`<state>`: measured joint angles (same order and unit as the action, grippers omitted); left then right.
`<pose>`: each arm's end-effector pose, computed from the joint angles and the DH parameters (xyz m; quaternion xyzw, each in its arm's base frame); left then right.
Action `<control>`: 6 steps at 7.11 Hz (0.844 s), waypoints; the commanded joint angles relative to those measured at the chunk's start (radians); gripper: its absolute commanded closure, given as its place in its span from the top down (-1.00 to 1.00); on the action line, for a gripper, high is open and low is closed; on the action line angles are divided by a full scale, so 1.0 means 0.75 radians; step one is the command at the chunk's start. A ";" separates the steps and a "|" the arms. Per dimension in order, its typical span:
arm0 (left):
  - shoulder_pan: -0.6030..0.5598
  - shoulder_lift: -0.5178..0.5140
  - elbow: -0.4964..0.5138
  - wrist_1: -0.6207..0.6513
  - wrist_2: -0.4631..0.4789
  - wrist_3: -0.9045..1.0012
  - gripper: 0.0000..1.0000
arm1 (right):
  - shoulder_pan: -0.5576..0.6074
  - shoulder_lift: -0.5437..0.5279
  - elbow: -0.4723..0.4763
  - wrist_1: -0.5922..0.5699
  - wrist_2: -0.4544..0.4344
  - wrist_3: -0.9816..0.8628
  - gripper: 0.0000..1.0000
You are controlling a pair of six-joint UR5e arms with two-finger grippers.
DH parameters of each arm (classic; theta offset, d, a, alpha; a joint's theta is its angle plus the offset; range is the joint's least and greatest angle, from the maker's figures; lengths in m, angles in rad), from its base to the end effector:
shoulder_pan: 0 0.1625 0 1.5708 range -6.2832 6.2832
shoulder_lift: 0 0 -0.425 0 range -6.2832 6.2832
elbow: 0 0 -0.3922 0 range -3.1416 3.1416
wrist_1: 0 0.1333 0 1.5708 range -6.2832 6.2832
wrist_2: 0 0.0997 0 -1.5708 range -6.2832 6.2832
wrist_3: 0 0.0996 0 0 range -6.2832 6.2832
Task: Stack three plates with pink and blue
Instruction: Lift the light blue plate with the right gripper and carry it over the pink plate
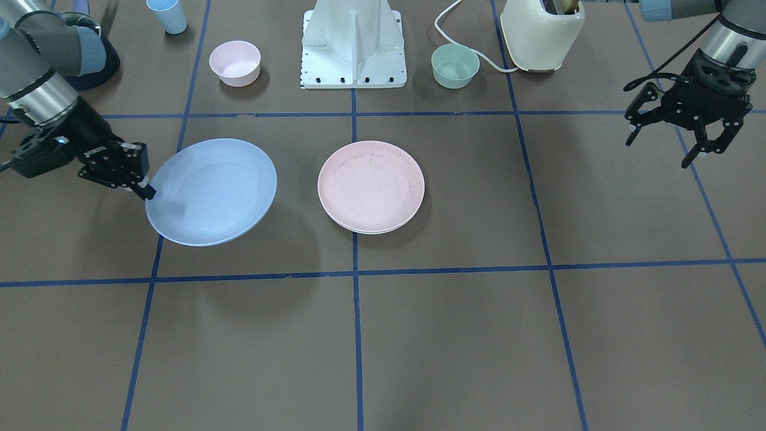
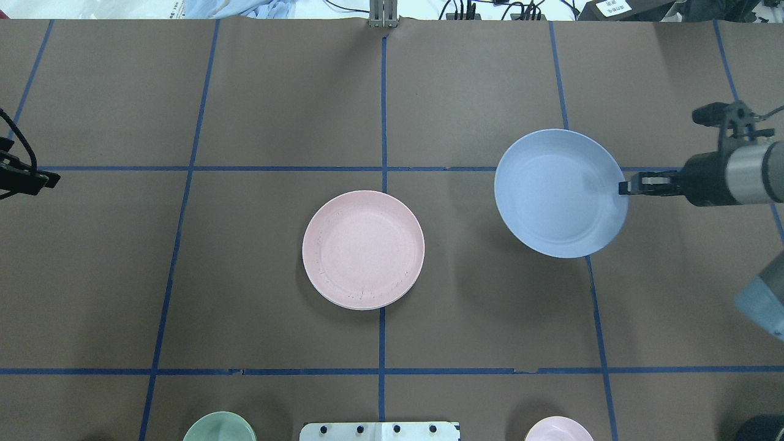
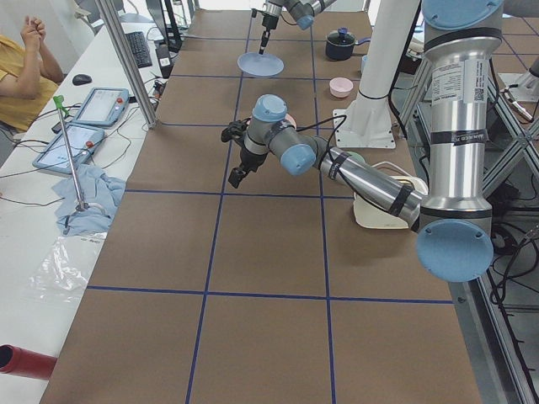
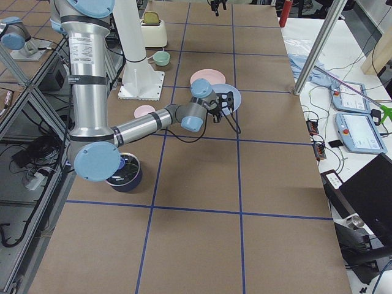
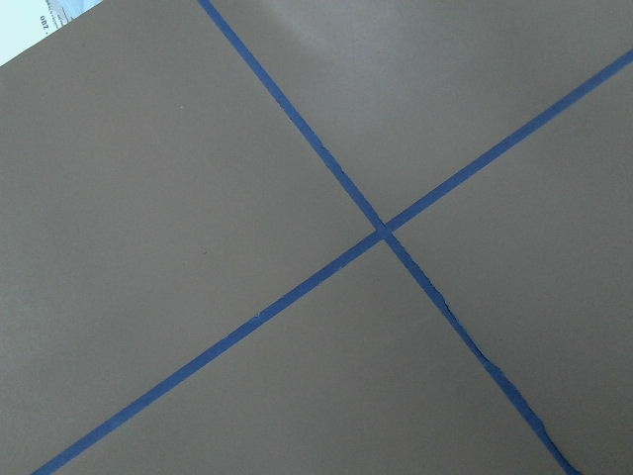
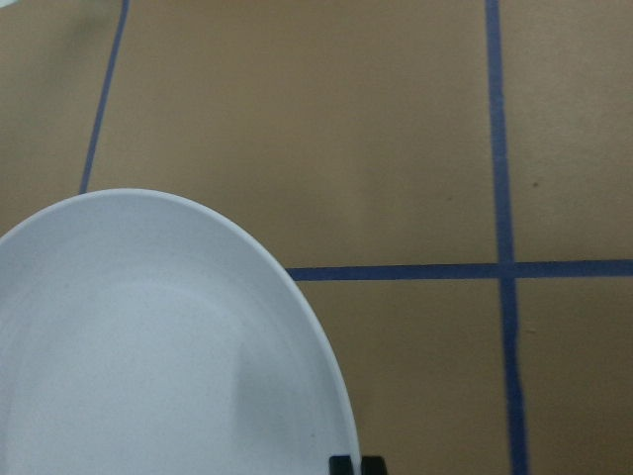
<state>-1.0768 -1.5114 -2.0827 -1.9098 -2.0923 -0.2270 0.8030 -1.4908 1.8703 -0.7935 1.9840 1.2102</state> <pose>0.1440 -0.4438 0.4050 0.2646 0.3540 0.2172 0.8704 -0.2953 -0.4403 0.3863 0.1505 -0.5414 0.0704 0.8242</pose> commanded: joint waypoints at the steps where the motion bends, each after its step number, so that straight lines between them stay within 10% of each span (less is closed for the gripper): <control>1: 0.000 0.001 0.001 0.000 0.000 -0.002 1.00 | -0.243 0.208 0.107 -0.341 -0.263 0.139 -1.00; 3: 0.000 -0.001 0.006 0.000 0.000 -0.002 1.00 | -0.472 0.420 0.092 -0.628 -0.521 0.225 -1.00; 6: -0.002 0.001 0.006 0.000 0.000 -0.002 1.00 | -0.561 0.529 -0.049 -0.654 -0.618 0.288 -1.00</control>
<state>-1.0781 -1.5116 -2.0786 -1.9098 -2.0923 -0.2286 0.4038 -1.1184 1.8696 -1.2792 1.5522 1.4191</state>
